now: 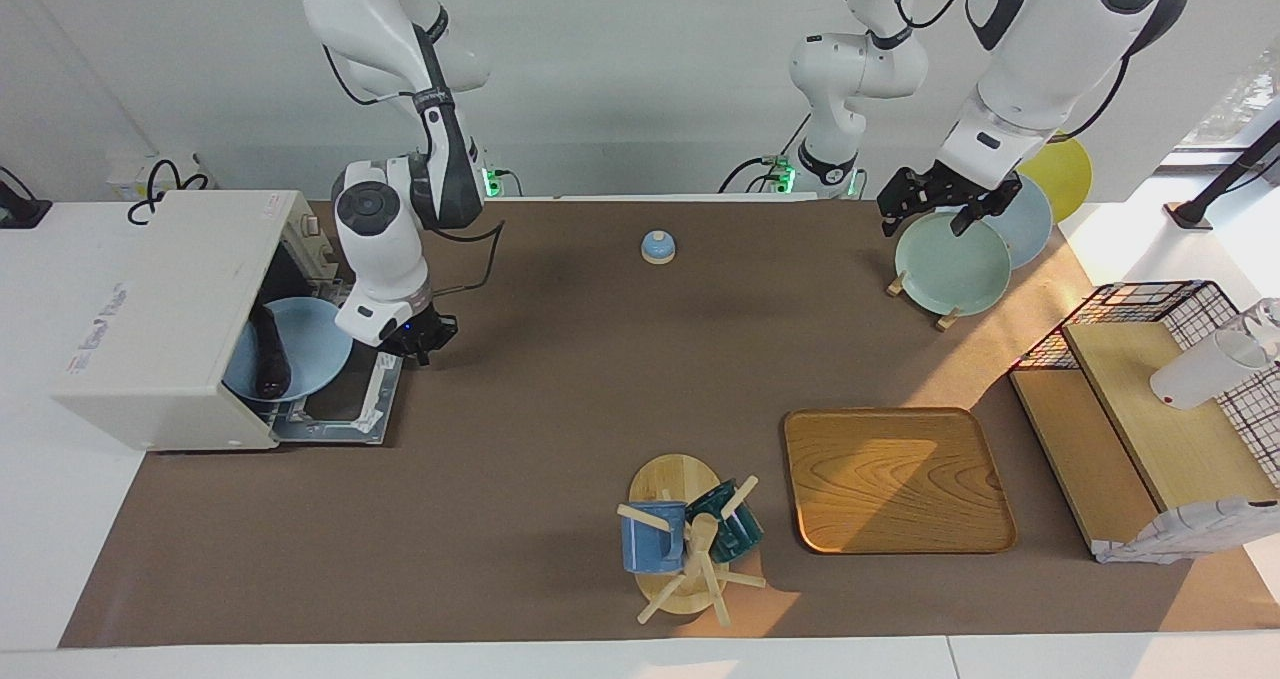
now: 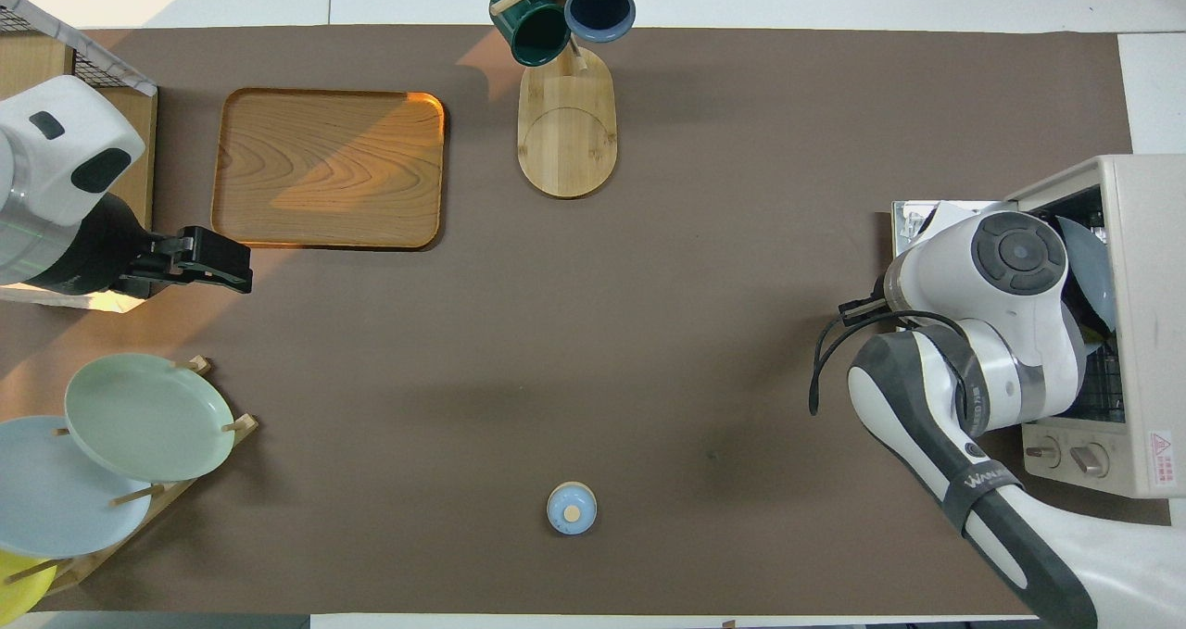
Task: Put eggplant into oven
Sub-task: 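Release the plate inside the oven and draw the right gripper back, then push the oven door up and closed with the right gripper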
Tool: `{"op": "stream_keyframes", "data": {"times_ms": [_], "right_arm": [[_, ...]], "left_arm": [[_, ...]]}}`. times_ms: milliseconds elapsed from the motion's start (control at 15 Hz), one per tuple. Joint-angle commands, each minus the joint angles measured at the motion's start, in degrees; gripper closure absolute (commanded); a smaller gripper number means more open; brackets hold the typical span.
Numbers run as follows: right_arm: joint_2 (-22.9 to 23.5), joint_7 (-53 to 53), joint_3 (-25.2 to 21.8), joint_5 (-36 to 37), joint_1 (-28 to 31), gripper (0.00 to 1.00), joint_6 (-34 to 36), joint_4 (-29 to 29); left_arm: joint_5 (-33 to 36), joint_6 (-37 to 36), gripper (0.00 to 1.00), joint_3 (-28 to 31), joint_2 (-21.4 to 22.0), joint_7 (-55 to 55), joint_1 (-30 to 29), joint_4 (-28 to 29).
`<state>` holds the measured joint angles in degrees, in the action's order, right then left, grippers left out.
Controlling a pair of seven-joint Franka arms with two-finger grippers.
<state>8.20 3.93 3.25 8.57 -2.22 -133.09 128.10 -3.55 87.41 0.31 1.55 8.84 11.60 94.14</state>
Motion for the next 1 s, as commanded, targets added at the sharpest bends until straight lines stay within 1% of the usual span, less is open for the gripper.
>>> {"op": "stream_keyframes", "data": {"times_ms": [0,267,401,602,736,936], "right_arm": [[0.1,-0.7,0.4,5.6,0.5,1.00,-0.8,0.6],[-0.1,-0.7,0.4,12.9,0.3,1.00,0.1,0.6],[-0.2,-0.6,0.4,15.3,0.2,1.00,0.4,0.6],[-0.3,-0.4,0.6,20.9,-0.1,1.00,3.4,0.0],[0.0,0.9,0.7,22.3,0.0,1.00,6.6,-2.1],[0.0,4.9,0.9,21.4,0.6,1.00,12.7,-7.3]], "left_arm": [[1.0,0.0,0.00,-0.4,0.1,-0.5,-0.6,0.0],[1.0,0.0,0.00,-0.4,0.1,-0.5,-0.6,0.0],[1.0,0.0,0.00,-0.4,0.1,-0.5,-0.6,0.0],[1.0,0.0,0.00,-0.4,0.1,-0.5,-0.6,0.0],[1.0,0.0,0.00,-0.4,0.1,-0.5,-0.6,0.0],[1.0,0.0,0.00,-0.4,0.1,-0.5,-0.6,0.0]]}}
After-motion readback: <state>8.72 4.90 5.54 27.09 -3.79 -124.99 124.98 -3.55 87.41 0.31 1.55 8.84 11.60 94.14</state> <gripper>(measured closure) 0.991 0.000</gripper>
